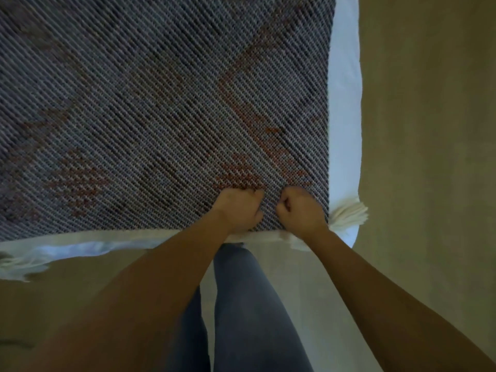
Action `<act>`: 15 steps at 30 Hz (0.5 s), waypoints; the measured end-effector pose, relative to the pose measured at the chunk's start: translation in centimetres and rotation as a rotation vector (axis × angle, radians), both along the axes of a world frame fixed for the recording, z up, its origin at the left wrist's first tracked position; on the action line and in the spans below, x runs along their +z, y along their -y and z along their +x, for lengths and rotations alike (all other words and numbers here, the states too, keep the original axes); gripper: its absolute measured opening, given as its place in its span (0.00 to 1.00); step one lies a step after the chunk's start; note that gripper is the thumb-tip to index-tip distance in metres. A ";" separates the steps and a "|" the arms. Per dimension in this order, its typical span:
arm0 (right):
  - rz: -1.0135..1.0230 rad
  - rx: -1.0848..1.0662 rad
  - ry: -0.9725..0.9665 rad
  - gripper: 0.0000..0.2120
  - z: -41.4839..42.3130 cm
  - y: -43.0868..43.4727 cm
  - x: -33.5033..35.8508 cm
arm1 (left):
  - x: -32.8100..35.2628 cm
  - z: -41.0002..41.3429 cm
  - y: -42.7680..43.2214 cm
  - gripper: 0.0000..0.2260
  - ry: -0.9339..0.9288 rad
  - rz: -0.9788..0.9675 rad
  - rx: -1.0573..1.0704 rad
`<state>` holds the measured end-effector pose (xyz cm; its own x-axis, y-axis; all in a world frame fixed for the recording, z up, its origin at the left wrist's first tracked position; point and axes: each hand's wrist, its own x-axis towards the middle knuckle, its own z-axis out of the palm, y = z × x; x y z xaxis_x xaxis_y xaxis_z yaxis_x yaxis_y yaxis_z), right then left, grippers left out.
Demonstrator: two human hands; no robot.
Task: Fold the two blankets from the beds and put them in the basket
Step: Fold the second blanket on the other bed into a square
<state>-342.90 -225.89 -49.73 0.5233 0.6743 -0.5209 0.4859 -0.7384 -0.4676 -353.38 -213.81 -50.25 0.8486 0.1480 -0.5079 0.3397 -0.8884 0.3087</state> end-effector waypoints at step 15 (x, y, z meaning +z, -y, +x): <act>0.146 -0.793 -0.517 0.07 7.0 -2.0 1.3 | 2.2 18.9 -2.6 0.42 -0.156 -0.024 0.502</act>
<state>-335.85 -223.88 -48.41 0.5843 0.2989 -0.7545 -0.4232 -0.6811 -0.5975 -334.48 -211.20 -48.05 0.5906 0.5038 -0.6304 0.7650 -0.5981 0.2387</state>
